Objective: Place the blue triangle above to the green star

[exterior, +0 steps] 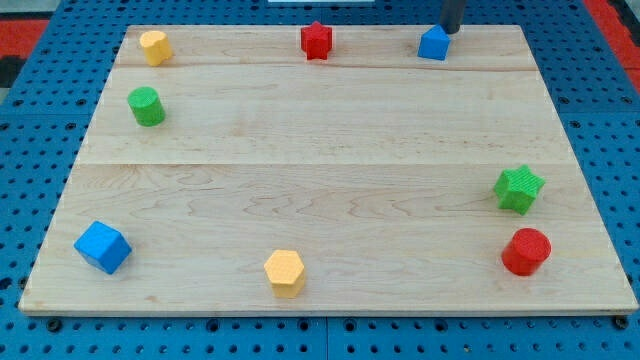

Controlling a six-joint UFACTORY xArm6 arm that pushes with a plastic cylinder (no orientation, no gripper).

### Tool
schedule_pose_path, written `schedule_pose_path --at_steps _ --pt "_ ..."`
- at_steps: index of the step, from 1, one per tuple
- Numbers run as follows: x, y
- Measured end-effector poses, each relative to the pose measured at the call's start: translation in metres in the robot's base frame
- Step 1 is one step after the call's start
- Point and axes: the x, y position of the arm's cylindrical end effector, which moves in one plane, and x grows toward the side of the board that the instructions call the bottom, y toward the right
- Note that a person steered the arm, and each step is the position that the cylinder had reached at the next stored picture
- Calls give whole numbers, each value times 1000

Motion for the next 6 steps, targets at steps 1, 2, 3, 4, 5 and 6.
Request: schedule_pose_path --at_steps 1,2,3,4,5,6 --pt "13 -19" --pt "-18 -35" --pt "-15 -69" --pt "22 -70" --pt "46 -53" --pt "45 -38"
